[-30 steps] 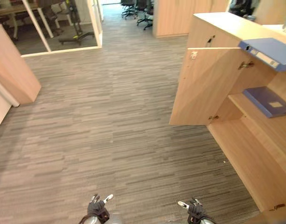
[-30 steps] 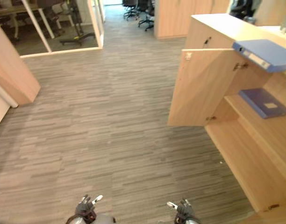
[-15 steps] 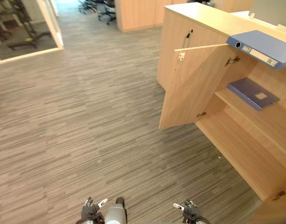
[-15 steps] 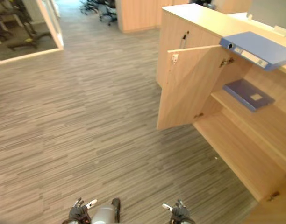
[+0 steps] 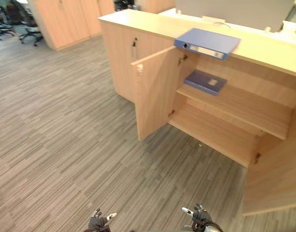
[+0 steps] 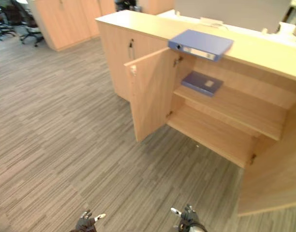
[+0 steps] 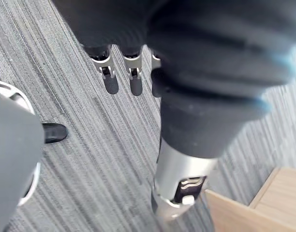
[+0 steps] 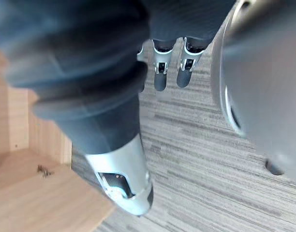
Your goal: Walk over to the cabinet, pick up the folder, carry it to the office cabinet, place the folder inside the office cabinet, then close the office cabinet door
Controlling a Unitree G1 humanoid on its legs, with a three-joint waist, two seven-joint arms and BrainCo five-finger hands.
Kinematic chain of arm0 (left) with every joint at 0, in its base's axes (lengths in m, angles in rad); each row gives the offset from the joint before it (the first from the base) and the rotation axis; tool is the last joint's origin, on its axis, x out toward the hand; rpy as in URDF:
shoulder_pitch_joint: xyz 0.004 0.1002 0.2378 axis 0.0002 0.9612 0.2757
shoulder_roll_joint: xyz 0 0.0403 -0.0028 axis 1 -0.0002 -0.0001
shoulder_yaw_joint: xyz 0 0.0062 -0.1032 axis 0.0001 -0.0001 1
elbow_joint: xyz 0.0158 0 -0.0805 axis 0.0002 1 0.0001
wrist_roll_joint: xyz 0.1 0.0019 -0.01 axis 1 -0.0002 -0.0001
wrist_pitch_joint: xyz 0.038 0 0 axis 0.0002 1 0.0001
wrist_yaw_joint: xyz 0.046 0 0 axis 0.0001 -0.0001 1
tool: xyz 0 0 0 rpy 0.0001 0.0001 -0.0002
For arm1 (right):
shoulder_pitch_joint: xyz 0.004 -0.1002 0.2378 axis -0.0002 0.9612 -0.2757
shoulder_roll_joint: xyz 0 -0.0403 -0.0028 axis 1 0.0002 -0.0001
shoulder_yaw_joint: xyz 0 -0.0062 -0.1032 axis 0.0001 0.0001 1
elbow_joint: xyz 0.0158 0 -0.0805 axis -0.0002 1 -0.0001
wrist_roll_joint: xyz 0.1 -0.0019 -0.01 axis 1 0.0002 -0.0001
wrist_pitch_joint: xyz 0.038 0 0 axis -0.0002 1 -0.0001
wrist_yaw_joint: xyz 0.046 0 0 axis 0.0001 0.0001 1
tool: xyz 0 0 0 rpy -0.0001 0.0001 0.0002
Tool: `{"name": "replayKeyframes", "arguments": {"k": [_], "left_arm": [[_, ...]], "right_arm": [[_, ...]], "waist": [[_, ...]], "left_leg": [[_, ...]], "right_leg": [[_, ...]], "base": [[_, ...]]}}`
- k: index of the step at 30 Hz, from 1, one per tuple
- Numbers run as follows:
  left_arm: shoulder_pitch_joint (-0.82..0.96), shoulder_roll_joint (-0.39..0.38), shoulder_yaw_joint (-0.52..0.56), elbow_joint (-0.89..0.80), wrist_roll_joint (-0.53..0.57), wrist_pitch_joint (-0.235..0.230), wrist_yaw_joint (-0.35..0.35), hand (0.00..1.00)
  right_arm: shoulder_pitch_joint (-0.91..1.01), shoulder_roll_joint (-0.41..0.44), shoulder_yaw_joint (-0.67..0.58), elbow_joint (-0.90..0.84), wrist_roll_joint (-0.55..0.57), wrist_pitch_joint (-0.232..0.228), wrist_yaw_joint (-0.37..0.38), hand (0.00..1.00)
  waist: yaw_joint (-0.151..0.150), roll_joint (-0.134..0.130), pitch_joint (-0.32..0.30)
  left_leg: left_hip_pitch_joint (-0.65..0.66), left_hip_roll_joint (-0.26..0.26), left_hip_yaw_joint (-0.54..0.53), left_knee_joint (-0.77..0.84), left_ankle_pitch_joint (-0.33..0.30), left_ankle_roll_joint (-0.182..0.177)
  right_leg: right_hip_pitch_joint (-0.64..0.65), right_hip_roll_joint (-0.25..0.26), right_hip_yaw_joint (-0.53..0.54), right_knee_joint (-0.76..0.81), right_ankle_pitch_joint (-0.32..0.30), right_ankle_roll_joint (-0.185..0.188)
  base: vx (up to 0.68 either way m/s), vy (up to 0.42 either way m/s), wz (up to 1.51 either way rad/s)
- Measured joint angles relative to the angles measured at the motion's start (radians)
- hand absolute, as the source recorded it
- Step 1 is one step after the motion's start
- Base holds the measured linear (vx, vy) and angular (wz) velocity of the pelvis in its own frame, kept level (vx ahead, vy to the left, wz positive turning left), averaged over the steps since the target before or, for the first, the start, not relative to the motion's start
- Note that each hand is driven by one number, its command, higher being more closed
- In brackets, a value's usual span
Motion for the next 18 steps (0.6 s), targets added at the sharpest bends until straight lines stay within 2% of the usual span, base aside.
{"name": "replayKeyframes", "arguments": {"k": [1,2,3,4,5,6,8,11,12,13,14,16,17,18], "left_arm": [[-0.009,0.002,0.008,0.009,0.012,0.002,0.0,0.0],[-0.01,0.003,0.014,0.008,0.027,0.003,-0.001,0.0],[-0.012,-0.002,0.016,0.009,0.029,0.006,-0.001,0.0],[-0.012,-0.019,0.024,0.009,0.032,0.009,-0.001,0.0],[-0.013,-0.025,0.032,0.007,0.038,0.01,-0.002,0.0],[-0.012,-0.025,0.036,0.006,0.04,0.011,-0.002,0.0],[-0.012,-0.034,0.054,-0.006,0.052,0.012,-0.003,0.0],[-0.009,-0.049,0.094,-0.035,0.049,0.013,-0.003,0.0],[-0.015,-0.052,0.113,-0.046,0.046,0.014,-0.003,0.0],[-0.013,-0.064,0.138,-0.067,0.035,0.015,-0.003,0.0],[-0.011,-0.07,0.157,-0.083,0.026,0.015,-0.003,0.0],[0.013,-0.076,0.178,-0.091,0.008,0.016,-0.002,0.0],[0.025,-0.072,0.178,-0.092,0.004,0.018,-0.002,0.0],[0.025,-0.068,0.179,-0.097,-0.015,0.018,-0.002,0.0]], "right_arm": [[0.013,0.0,-0.003,0.0,0.011,0.0,-0.004,0.0],[0.032,0.001,-0.016,-0.004,0.026,-0.002,-0.006,0.0],[0.033,-0.003,-0.035,-0.003,0.028,-0.001,-0.007,0.0],[0.04,-0.009,-0.049,-0.002,0.028,-0.001,-0.008,0.0],[0.04,-0.002,-0.067,-0.002,0.029,-0.002,-0.008,0.0],[0.043,0.002,-0.072,-0.002,0.029,-0.002,-0.008,0.0],[0.061,0.005,-0.077,-0.003,0.029,-0.002,-0.008,0.0],[0.066,0.008,-0.077,-0.014,0.034,-0.001,-0.008,0.0],[0.073,0.011,-0.076,-0.026,0.043,-0.001,-0.008,0.0],[0.08,0.014,-0.073,-0.031,0.053,0.0,-0.008,0.0],[0.086,0.014,-0.066,-0.033,0.06,0.0,-0.008,0.0],[0.09,0.014,-0.053,-0.053,0.062,0.0,-0.008,0.0],[0.087,0.011,-0.025,-0.056,0.062,0.001,-0.009,0.0],[0.081,0.013,-0.017,-0.06,0.063,0.0,-0.01,0.0]], "waist": [[-0.003,-0.005,0.018],[-0.008,-0.017,0.023],[-0.011,-0.019,0.025],[-0.008,0.003,0.015],[-0.009,0.01,0.014],[-0.01,0.01,0.014],[-0.009,0.013,0.009],[-0.009,0.014,0.005],[-0.019,0.011,0.008],[-0.018,0.012,0.007],[-0.011,0.015,0.007],[0.005,0.032,0.001],[0.013,0.031,-0.002],[0.026,0.026,-0.001]], "left_leg": [[0.026,-0.002,-0.001,-0.004,-0.004,-0.007],[0.037,-0.015,-0.008,-0.002,-0.011,-0.019],[0.046,-0.016,-0.019,-0.004,-0.012,-0.023],[0.044,-0.007,-0.049,-0.011,-0.011,-0.031],[0.044,0.015,-0.083,-0.016,-0.007,-0.046],[0.047,0.029,-0.09,-0.014,-0.007,-0.051],[0.066,0.095,-0.117,0.01,-0.027,-0.084],[0.051,0.132,-0.126,0.102,-0.049,-0.104],[0.004,0.146,-0.13,0.241,-0.081,-0.103],[-0.069,0.185,-0.135,0.45,-0.106,-0.087],[-0.124,0.227,-0.141,0.619,-0.099,-0.077],[-0.199,0.302,-0.166,0.882,-0.03,-0.073],[-0.243,0.324,-0.187,0.999,-0.05,-0.068],[-0.283,0.324,-0.191,1.041,-0.075,-0.068]], "right_leg": [[-0.015,0.026,-0.018,-0.048,0.003,-0.004],[-0.031,0.03,-0.021,-0.1,-0.001,-0.052],[-0.024,0.032,-0.026,-0.097,-0.015,-0.071],[-0.021,0.052,-0.037,-0.112,-0.03,-0.066],[0.0,0.083,-0.06,-0.133,-0.039,-0.078],[0.017,0.099,-0.071,-0.147,-0.035,-0.087],[0.078,0.166,-0.105,-0.204,-0.036,-0.089],[0.129,0.198,-0.117,-0.255,-0.043,-0.098],[0.154,0.202,-0.116,-0.281,-0.054,-0.099],[0.189,0.212,-0.111,-0.305,-0.06,-0.096],[0.22,0.228,-0.098,-0.325,-0.061,-0.096],[0.291,0.27,-0.046,-0.357,-0.072,-0.113],[0.325,0.281,-0.008,-0.365,-0.084,-0.125],[0.334,0.278,0.025,-0.367,-0.091,-0.125]], "base": [[0.06,-0.209,0.03],[0.08,-0.22,0.16],[0.16,-0.218,0.12],[0.22,-0.22,0.08],[0.24,-0.233,0.07],[0.23,-0.258,0.17],[0.24,-0.254,0.1],[0.24,-0.195,0.02],[0.16,-0.114,0.04],[0.2,-0.109,-0.08],[0.19,-0.061,-0.37],[0.29,0.04,-0.76],[0.41,0.129,-1.01],[0.35,0.131,-1.11]]}}
